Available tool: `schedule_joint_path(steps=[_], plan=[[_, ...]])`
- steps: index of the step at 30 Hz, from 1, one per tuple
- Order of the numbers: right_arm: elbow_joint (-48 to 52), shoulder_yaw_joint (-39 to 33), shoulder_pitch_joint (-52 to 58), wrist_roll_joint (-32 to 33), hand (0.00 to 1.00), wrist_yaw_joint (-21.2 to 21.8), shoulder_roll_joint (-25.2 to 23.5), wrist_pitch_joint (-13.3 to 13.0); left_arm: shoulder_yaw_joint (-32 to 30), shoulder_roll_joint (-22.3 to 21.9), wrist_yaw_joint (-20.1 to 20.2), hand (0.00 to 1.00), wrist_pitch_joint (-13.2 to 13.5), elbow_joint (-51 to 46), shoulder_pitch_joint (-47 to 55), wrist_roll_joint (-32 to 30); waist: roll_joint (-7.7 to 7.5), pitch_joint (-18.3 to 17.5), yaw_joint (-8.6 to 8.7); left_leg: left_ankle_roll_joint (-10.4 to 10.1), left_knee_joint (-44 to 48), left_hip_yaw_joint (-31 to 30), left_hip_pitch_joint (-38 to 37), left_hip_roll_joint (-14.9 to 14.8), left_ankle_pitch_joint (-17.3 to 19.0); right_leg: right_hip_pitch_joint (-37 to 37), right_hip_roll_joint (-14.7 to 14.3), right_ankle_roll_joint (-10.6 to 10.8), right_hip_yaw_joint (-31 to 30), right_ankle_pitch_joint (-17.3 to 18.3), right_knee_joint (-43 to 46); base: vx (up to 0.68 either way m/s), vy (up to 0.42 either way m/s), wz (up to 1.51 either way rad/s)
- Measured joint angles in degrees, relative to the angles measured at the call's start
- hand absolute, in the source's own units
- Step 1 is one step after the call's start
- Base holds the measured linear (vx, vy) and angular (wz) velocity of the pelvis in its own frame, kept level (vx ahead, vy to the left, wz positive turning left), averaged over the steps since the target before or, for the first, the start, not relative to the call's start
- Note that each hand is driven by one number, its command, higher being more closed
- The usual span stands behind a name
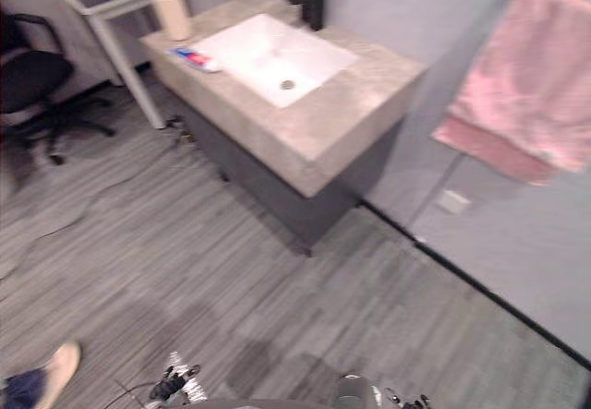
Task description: Organize washtable
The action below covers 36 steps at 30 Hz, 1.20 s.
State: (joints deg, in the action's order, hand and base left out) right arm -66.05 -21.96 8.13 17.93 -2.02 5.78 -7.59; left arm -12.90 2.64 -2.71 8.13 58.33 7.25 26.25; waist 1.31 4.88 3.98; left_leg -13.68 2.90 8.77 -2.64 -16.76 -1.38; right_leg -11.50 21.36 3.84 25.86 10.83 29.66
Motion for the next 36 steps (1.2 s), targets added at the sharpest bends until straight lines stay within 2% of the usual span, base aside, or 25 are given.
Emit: schedule_joint_path(steps=[1,2,3,4,5,6,7,8,9,10,11,12,14,15,16,18,22,24,27,28,30,33,34,35,36], plan=[[0.37,-0.32,-0.02,0.77,0.0,-0.24,-1.81,-0.23,0.05,1.45,-0.11,0.0,0.09,-0.49,0.07,-0.07,-1.23,-0.3,0.36,-0.49,-1.93,0.83,-0.37,2.12,1.43,0.36,2.46,1.02,-0.06,-0.96,-0.43,-0.15,0.537,0.91],[0.53,-1.27,0.13,1.82,0.0,-0.49,-3.16,-0.41,0.99,3.11,-0.19,0.0,0.28,-0.48,0.27,-0.14,-1.68,-0.55,0.31,-0.89,-3.27,2.03,-0.56,3.58,2.15,0.88,3.64,2.06,-0.22,-2.93,-2.54,-0.12,0.404,0.52],[0.65,-1.27,0.14,1.91,0.0,-0.47,-3.71,-0.42,1.43,3.6,-0.21,0.0,0.44,-0.47,0.39,-0.64,-2.87,-0.97,0.3,-0.88,-3.38,2.21,-0.74,4.18,2.14,1.89,3.84,2.76,-0.27,-4.47,-4.18,-0.09,0.268,0.1],[1.35,-1.25,0.46,2.07,0.0,-0.38,-4.5,-0.5,1.59,4.93,-0.24,0.0,0.68,-0.43,0.92,-1.44,-2.97,-0.63,0.09,-0.64,-3.22,2.33,-1.18,5.01,2.27,3.39,3.84,2.81,-0.41,-7.18,-6.93,-0.1,0.254,-0.04],[2.71,-1.28,1.35,2.25,0.0,-0.4,-5.45,-0.59,1.64,5.67,-0.29,0.0,1.16,-0.37,1.77,-2.95,-3.23,-0.63,-0.03,0.86,-2.26,2.42,-1.01,5.42,3.14,5.06,3.87,2.86,-0.63,-10.32,-10.01,-0.17,0.26,0.0],[3.94,-1.27,2.47,2.47,0.0,-0.76,-6.38,-0.53,1.7,5.91,-0.55,0.0,1.3,-0.37,1.88,-4.94,-3.45,-0.79,-0.15,2.13,-1.65,2.58,-0.73,6.5,4.06,6.42,4.05,2.14,-1.65,-13.83,-13.04,-0.2,0.244,0.04],[4.24,-1.28,2.7,2.55,0.0,-0.84,-6.59,-0.53,1.79,5.9,-0.57,0.0,1.31,-0.38,1.87,-5.19,-3.49,-0.9,-0.22,2.46,-1.61,2.58,-0.57,6.72,4.24,6.38,4.04,1.54,-2.3,-14.51,-13.47,-0.2,0.155,0.05],[5.05,-1.38,3.04,3.1,0.0,-1.06,-6.94,-0.5,2.13,5.7,-0.54,0.0,1.31,-0.4,1.91,-6.34,-3.33,-0.96,-0.31,3.47,-0.94,2.47,0.18,7.2,5.44,6.01,3.48,-1.74,-5.82,-16.95,-14.52,-0.19,0.153,0.0],[5.16,-1.71,3.07,3.68,0.0,-1.16,-6.79,-0.14,2.18,5.2,-0.55,0.0,1.32,-0.45,2.47,-7.11,-2.75,-1.15,-0.28,3.93,-0.74,2.15,0.62,7.41,5.61,5.14,1.66,-4.66,-11.4,-19.1,-15.05,-0.18,0.144,0.02],[5.18,-2.0,3.06,4.05,0.0,-1.2,-6.85,0.08,2.14,5.13,-0.54,0.0,1.31,-0.45,2.91,-7.26,-2.5,-1.32,-0.1,4.03,-0.67,1.8,0.83,7.0,5.57,5.02,0.24,-4.22,-14.56,-18.79,-14.93,-0.12,0.093,0.05],[5.28,-2.48,3.09,4.1,0.0,-1.31,-7.08,0.29,2.08,4.81,-0.55,0.0,1.29,-0.4,3.18,-7.26,-2.23,-1.49,-0.05,4.47,-0.62,0.63,1.32,6.1,5.29,5.31,-3.65,-2.19,-18.99,-14.74,-13.75,-0.06,-0.022,0.22],[5.3,-2.73,3.43,4.09,0.0,-1.35,-7.51,0.3,1.85,5.06,-0.55,0.0,1.21,-0.27,3.31,-7.27,-2.36,-1.53,-0.01,5.32,-0.4,-0.83,2.44,5.52,4.72,5.3,-8.78,-1.2,-21.44,-8.01,-10.45,-0.03,-0.045,0.24],[5.09,-3.01,3.76,4.09,0.0,-1.49,-7.58,0.29,0.84,4.37,-0.62,0.0,1.16,0.63,3.51,-7.38,-2.79,-1.7,-0.39,5.76,0.27,-1.54,3.24,5.85,4.14,6.08,-12.96,-0.63,-21.11,-1.18,-10.35,0.0,-0.098,0.06],[4.97,-2.97,3.43,4.11,0.0,-1.48,-7.59,0.23,0.87,4.2,-0.69,0.0,1.0,1.48,3.9,-8.02,-3.46,-2.15,-0.16,4.69,0.51,-1.07,3.43,6.05,3.35,7.53,-13.13,0.97,-22.64,0.13,-13.37,0.0,-0.124,0.01],[4.95,-2.99,3.25,4.07,0.0,-1.44,-7.33,0.14,0.96,3.5,-0.66,0.0,0.86,2.35,3.93,-8.55,-2.86,-2.21,0.04,4.72,-0.2,-1.65,3.47,5.76,2.54,7.94,-13.64,1.41,-22.58,0.43,-14.32,0.0,-0.11,0.08],[4.33,-2.74,3.21,3.83,0.0,-1.46,-6.35,0.15,1.02,1.32,-0.68,0.0,0.84,2.57,3.24,-9.09,-2.77,-2.19,-0.04,6.86,-2.86,-2.6,2.75,5.62,0.72,8.09,-14.27,0.88,-21.8,0.33,-14.55,-0.01,-0.124,0.24],[3.59,-1.44,2.39,2.1,0.0,-1.44,-4.63,0.08,0.99,0.13,-1.27,0.0,1.12,2.57,2.64,-9.17,-3.0,-2.41,-0.16,6.63,-5.18,-4.94,2.43,5.63,-0.93,8.37,-14.75,0.6,-20.05,0.38,-14.66,-0.02,-0.049,0.17],[2.22,-1.16,2.34,-0.04,0.0,-1.54,-4.16,0.14,0.77,0.46,-1.47,0.0,1.23,2.75,2.68,-8.89,-3.7,-2.65,-0.5,5.29,-6.56,-5.68,1.95,5.82,-1.82,8.44,-14.53,0.63,-19.39,0.37,-14.76,0.0,0.014,0.21],[1.13,1.87,2.22,-2.26,0.0,-1.41,-4.94,0.35,-0.78,2.06,-1.49,0.0,1.23,2.88,2.53,-8.4,-5.68,-2.63,-1.68,5.56,-7.38,-5.75,1.98,6.95,-2.76,8.44,-13.54,1.05,-19.52,0.13,-15.47,-0.02,0.057,0.07],[1.0,2.05,2.18,-2.39,0.0,-1.41,-5.0,0.37,-0.78,2.22,-1.49,0.0,1.21,2.94,2.53,-8.4,-5.64,-2.54,-1.67,5.54,-7.53,-5.77,1.98,7.01,-2.86,8.45,-13.48,1.06,-19.53,0.12,-15.56,-0.02,0.055,0.09],[-0.19,2.39,1.09,-2.89,0.0,-1.41,-5.56,0.62,-1.29,3.17,-1.47,0.0,1.18,3.01,2.53,-8.37,-7.01,-2.52,-1.66,5.47,-8.1,-6.26,2.26,7.67,-3.19,8.5,-12.98,1.35,-19.54,-0.04,-16.94,-0.02,0.059,0.1],[-0.4,2.33,-0.08,-3.42,0.0,-1.4,-6.17,0.79,-2.13,3.36,-1.46,0.0,1.21,2.93,2.31,-8.36,-7.94,-2.09,-1.91,5.41,-7.54,-7.09,2.93,9.23,-3.12,9.4,-11.73,2.09,-19.4,0.07,-17.98,-0.01,0.08,0.26],[-0.35,2.21,-0.48,-3.54,0.0,-1.4,-6.64,0.87,-3.31,3.3,-1.48,0.0,1.21,2.91,2.08,-8.35,-9.08,-1.71,-2.15,6.36,-5.63,-7.02,3.76,10.32,-2.07,9.53,-10.48,3.17,-18.93,0.72,-17.59,0.02,0.117,0.42],[-0.13,1.95,-1.03,-3.93,0.0,-1.28,-7.88,1.01,-4.55,3.66,-1.42,0.0,1.19,2.78,1.07,-8.31,-10.93,-0.94,-2.67,8.05,1.73,-6.34,6.69,12.5,1.64,10.33,-7.12,5.42,-17.22,0.81,-16.77,0.07,0.202,0.72],[-0.22,0.77,-0.39,-4.03,0.0,-1.03,-7.98,1.13,-4.77,3.38,-1.38,0.0,1.17,2.42,0.23,-8.44,-10.18,-0.26,-2.87,10.56,14.29,-3.21,11.07,14.18,7.34,11.13,-5.4,7.04,-15.51,0.59,-12.33,0.07,0.157,0.79]])
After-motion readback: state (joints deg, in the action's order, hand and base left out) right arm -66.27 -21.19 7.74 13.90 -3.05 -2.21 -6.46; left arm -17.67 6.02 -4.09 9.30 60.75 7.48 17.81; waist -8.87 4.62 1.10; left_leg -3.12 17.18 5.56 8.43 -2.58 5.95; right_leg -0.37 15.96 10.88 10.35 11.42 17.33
